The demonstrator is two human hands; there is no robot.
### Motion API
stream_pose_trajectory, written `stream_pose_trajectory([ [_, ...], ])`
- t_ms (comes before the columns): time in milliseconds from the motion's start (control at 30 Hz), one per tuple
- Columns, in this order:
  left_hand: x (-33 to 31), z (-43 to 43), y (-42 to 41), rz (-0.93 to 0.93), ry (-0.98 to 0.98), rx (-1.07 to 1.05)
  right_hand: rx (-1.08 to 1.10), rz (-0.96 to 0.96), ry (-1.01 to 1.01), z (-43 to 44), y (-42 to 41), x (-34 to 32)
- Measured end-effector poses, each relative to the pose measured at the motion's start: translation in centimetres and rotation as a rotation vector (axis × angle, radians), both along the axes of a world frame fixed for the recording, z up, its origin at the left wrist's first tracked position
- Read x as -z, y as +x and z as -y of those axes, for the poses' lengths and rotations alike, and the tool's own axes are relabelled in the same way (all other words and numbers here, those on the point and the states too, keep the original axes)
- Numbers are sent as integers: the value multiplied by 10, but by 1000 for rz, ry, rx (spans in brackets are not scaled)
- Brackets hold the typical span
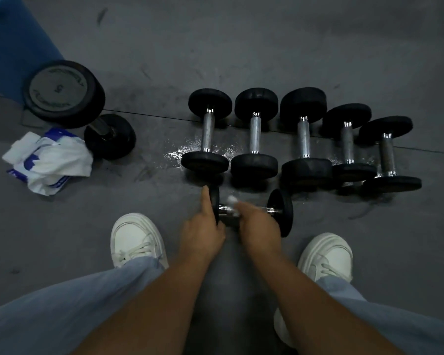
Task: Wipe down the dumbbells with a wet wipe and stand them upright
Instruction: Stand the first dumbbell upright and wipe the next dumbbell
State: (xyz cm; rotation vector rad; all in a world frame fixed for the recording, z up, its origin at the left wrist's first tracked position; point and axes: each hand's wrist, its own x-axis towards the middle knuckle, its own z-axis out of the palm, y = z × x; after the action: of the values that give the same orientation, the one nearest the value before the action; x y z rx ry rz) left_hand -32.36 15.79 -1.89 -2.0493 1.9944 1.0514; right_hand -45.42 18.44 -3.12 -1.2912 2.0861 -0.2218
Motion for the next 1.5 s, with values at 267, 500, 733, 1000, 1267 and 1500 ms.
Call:
stream_pose_trajectory([
  [267, 8, -8, 1, -189, 47, -87, 168, -4, -42, -7, -4, 2],
  [500, -4, 32, 10, -30, 134, 17, -92, 104, -50, 5, 8, -9],
  [733, 0, 17, 3, -128, 137, -77, -99, 208, -7, 8, 20, -8],
  [1000, 1, 21, 2, -73, 89, -87, -56, 217, -32, 6, 19, -1],
  [1267, -3, 18, 6, -14, 44, -130, -103, 165, -106, -1, 21, 4],
  [1500, 5, 8, 4, -140, 63, -181, 267, 187, -104, -2, 4, 9],
])
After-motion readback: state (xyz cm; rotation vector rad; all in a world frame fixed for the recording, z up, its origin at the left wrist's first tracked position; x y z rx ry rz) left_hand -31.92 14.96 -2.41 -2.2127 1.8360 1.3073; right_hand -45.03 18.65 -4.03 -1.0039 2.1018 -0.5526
